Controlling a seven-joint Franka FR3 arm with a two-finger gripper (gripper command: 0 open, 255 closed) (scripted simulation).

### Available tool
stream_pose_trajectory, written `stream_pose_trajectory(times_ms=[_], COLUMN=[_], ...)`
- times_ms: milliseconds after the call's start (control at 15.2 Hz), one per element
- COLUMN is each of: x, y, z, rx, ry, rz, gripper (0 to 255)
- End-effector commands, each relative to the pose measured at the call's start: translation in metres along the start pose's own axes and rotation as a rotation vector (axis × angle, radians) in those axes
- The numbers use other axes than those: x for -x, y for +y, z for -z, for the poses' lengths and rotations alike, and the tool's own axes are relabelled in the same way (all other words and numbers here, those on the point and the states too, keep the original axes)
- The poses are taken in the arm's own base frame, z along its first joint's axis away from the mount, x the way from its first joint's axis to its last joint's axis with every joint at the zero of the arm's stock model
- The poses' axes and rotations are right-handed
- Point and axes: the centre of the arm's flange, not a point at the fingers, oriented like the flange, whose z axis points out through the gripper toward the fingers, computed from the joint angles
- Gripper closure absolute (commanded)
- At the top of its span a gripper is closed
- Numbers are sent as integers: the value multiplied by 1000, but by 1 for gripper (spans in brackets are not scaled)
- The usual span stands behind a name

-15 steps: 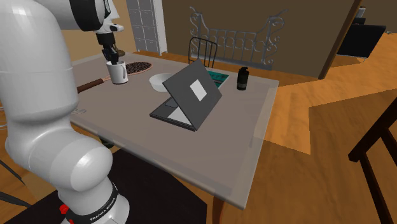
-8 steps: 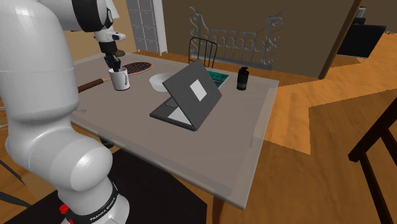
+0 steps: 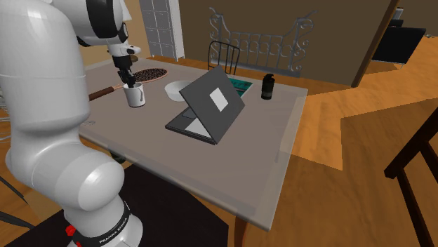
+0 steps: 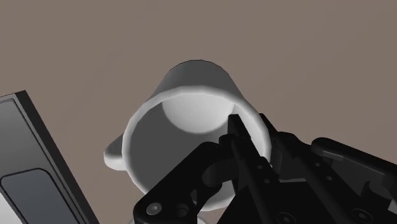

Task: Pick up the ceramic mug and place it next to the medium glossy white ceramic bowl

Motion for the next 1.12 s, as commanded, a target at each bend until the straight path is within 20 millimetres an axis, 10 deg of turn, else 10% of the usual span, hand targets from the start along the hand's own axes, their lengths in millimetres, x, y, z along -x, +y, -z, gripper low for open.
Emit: stream_pose_trajectory(times_ms=[0,792,858,1056], x=[0,-2,-2,-2], y=[0,-2,-2,-2], z=[-11,-37,-37,-37], rx=[0,0,0,0], ry=[0,0,0,0], rz=[0,0,0,0], gripper=[255,255,0,0])
